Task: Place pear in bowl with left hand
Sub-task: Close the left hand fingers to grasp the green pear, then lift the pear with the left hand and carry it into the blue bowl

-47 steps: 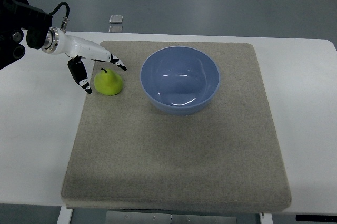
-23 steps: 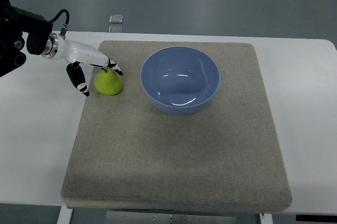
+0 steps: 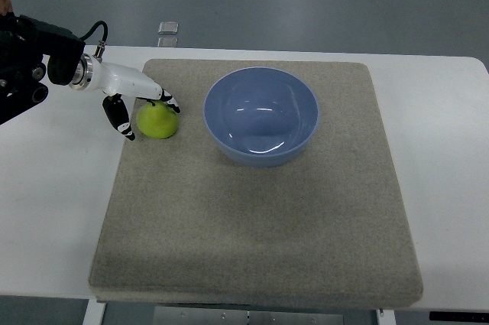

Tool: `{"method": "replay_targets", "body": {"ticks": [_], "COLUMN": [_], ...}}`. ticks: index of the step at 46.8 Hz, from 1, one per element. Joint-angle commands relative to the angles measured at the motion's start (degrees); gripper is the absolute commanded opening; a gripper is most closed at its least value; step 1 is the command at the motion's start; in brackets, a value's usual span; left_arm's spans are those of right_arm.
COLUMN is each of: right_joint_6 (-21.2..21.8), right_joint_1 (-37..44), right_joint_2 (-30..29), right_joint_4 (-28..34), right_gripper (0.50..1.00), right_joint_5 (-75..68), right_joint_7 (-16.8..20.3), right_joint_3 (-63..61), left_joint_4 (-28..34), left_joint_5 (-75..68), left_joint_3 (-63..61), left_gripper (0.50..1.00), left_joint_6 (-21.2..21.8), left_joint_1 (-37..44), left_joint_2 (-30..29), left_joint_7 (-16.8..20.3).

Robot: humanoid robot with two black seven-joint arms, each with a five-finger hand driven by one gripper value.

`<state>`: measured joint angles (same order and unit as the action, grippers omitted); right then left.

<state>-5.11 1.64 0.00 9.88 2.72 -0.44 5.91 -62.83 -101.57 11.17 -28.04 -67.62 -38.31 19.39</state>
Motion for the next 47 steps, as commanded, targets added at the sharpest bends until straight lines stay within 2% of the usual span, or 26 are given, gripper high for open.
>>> {"method": "replay_targets", "body": {"ticks": [1, 20, 28, 43, 47], "right_joint_6": [0.02, -0.07, 0.02, 0.02, 0.02], "right_joint_1": [-0.06, 0.03, 0.03, 0.03, 0.03], "right_joint_2": [0.0, 0.0, 0.0, 0.0, 0.0], "right_joint_4": [-0.03, 0.06, -0.03, -0.03, 0.05], "right_gripper": [0.924, 0.924, 0.924, 0.924, 0.924], "right_joint_5": [0.0, 0.0, 0.0, 0.0, 0.0], "right_joint_7": [0.0, 0.0, 0.0, 0.0, 0.0], "right_joint_3": [0.06, 0.06, -0.02, -0.02, -0.02], "left_joint_4": [-0.01, 2.01, 2.1, 2.19, 2.19], "left_joint_5": [-0.04, -0.21, -0.48, -0.65, -0.65], "left_joint_3": [0.08, 0.08, 0.08, -0.01, -0.01], "left_gripper": [0.93, 0.926, 0.902, 0.898, 0.876], "left_joint_6": [0.09, 2.02, 2.11, 2.02, 2.02], "left_joint_1": [0.03, 0.12, 0.12, 0.21, 0.38], "left_joint_2": [0.43, 1.75, 2.36, 2.36, 2.36], "left_joint_7": [-0.05, 0.03, 0.03, 0.12, 0.12]}}
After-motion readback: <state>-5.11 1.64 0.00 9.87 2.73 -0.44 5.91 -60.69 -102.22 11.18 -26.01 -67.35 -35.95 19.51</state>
